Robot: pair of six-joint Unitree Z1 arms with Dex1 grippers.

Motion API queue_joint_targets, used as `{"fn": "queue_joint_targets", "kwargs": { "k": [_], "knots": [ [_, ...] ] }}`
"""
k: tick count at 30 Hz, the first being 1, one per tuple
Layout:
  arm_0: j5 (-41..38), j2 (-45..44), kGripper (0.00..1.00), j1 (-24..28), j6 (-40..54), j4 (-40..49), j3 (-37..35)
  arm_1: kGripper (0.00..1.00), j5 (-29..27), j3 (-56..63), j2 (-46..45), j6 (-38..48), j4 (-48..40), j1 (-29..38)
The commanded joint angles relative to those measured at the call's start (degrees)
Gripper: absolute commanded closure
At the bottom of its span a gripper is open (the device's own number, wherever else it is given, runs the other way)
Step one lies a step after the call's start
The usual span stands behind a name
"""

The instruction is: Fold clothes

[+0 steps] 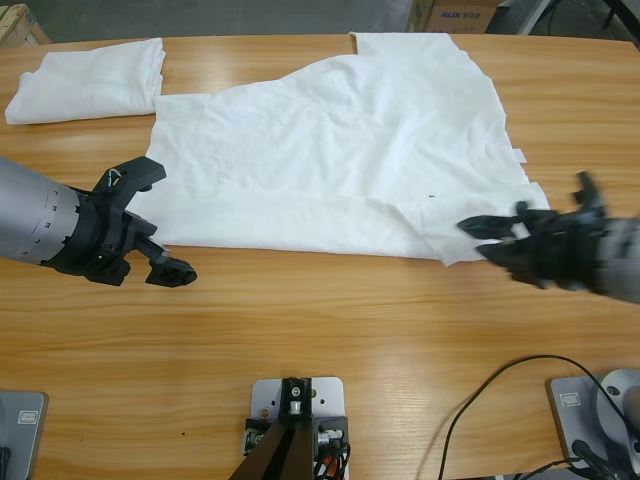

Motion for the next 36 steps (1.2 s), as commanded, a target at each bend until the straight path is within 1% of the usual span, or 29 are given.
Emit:
{"fn": "queue_joint_targets", "kwargs": {
  "k": [1,3,4,7,9,12,15,18,23,30,31,33,34,36],
  "knots": [
    [0.7,0.7,0.082,-0.7,-0.9,-1.1,1.3,1.000,1.6,-1.2,-7.0,-10.3,6.9,0.2],
    [0.7,1.0,0.082,-0.7,-0.9,-1.3,1.0,1.000,-1.2,0.1,-4.6,-15.1,9.0,0.1],
    [0.7,1.1,0.082,-0.7,-0.9,-1.4,0.8,1.000,-2.0,0.2,-2.0,-18.0,8.9,-0.3],
    [0.7,1.1,0.082,-0.7,-0.9,-1.3,0.5,1.000,-1.6,-3.1,11.2,-25.6,6.1,-0.7],
    [0.7,1.1,0.082,-0.7,-0.9,-1.3,0.6,1.000,-1.5,-6.2,17.9,-27.8,3.3,-0.7],
    [0.7,0.7,0.082,-0.7,-0.9,-1.3,1.0,1.000,-2.1,-9.3,22.8,-31.5,1.4,-3.7],
    [0.7,0.4,0.082,-0.7,-0.9,-1.3,1.6,1.000,-2.0,-8.5,25.5,-34.9,-0.5,-9.0],
    [0.7,0.5,0.082,-0.7,-0.9,-1.3,1.7,1.000,-2.2,-6.5,28.5,-35.6,-0.7,-12.6],
    [0.7,1.3,0.082,-0.7,-0.9,-1.3,1.6,1.000,-2.8,-2.8,31.2,-33.0,-1.4,-12.7],
    [0.7,1.9,0.082,-0.7,-0.9,-1.4,1.4,1.000,-1.1,-3.1,33.4,-32.1,-2.8,-12.6],
    [0.7,1.9,0.082,-0.7,-0.9,-1.3,1.5,1.000,-1.5,-3.1,32.6,-32.2,-3.5,-12.6],
    [0.7,1.8,0.082,-0.7,-0.9,-1.3,1.5,1.000,-3.4,-3.2,27.8,-33.3,-4.0,-12.6],
    [0.7,1.9,0.082,-0.7,-0.9,-1.3,1.6,1.000,-4.8,-3.5,23.9,-34.3,-3.7,-12.6],
    [0.7,2.0,0.082,-0.7,-0.9,-1.3,1.6,1.000,-7.1,-5.6,16.0,-36.4,0.1,-12.6]
  ]
}}
